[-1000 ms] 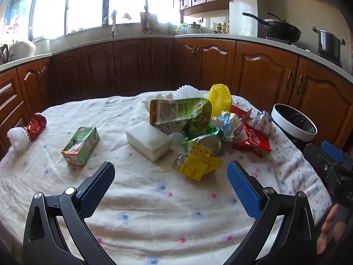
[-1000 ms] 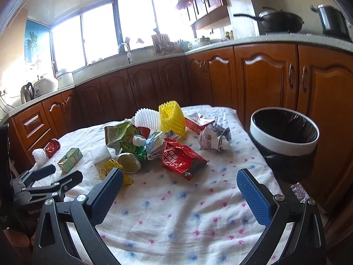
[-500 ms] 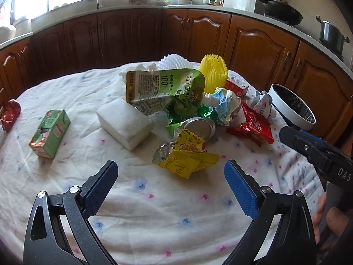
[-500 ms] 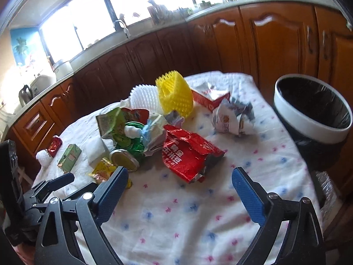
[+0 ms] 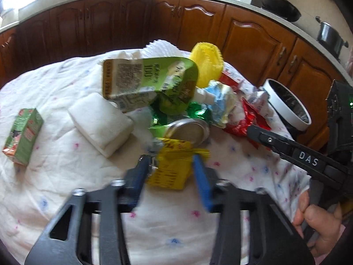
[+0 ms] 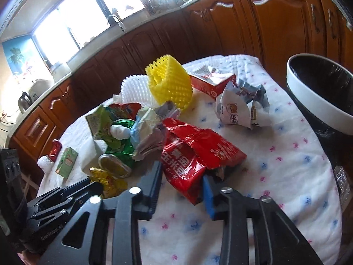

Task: Collect trash
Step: 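Grasp the yellow wrapper with the left gripper while the right gripper grasps the red snack bag, then carry the yellow wrapper and red snack bag over the black trash bin with both grippers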

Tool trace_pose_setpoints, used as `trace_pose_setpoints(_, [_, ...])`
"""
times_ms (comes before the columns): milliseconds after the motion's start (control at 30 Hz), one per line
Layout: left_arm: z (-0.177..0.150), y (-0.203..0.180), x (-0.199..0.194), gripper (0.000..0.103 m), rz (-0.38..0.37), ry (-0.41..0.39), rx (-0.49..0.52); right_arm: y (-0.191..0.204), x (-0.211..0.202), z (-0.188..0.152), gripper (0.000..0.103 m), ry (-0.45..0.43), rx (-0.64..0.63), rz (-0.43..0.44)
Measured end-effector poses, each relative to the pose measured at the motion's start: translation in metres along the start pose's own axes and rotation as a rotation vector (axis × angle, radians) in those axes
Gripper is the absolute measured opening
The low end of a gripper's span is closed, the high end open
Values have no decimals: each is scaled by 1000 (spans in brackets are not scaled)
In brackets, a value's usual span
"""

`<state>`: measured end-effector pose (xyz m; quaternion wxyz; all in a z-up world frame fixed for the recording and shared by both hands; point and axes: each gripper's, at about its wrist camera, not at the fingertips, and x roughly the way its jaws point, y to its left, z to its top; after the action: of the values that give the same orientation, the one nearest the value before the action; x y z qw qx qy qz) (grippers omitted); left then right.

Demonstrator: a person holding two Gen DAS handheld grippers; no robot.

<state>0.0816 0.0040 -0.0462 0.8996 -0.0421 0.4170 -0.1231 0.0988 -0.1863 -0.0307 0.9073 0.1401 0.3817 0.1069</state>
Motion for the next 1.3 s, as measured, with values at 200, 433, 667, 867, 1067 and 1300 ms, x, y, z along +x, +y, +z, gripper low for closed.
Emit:
trace_pose_setpoints(200, [-5,-6,-14,26,-20,-36,27,0,-20,-3,16,-21,5,19])
trace_pose_setpoints(433, [-4,-9,-36,26,-74,-54,22,-7,-56,-4,16,-64,13,38])
trace_pose_setpoints(667, [6,-35,-52,26,-126,-88,75,-26,-87,2,16,-119,35,1])
trace_pose_setpoints(867, [19,-70,-46,26,-169,-95,134,-56,-106,9,16,-152,73,-47])
trace_pose_setpoints(1067, [35,-104,-37,26,-203,-103,188,-89,-115,20,16,-169,104,-78])
trace_pose_setpoints(1300, [58,-142,-17,26,-249,-92,224,-131,-121,54,16,-174,138,-87])
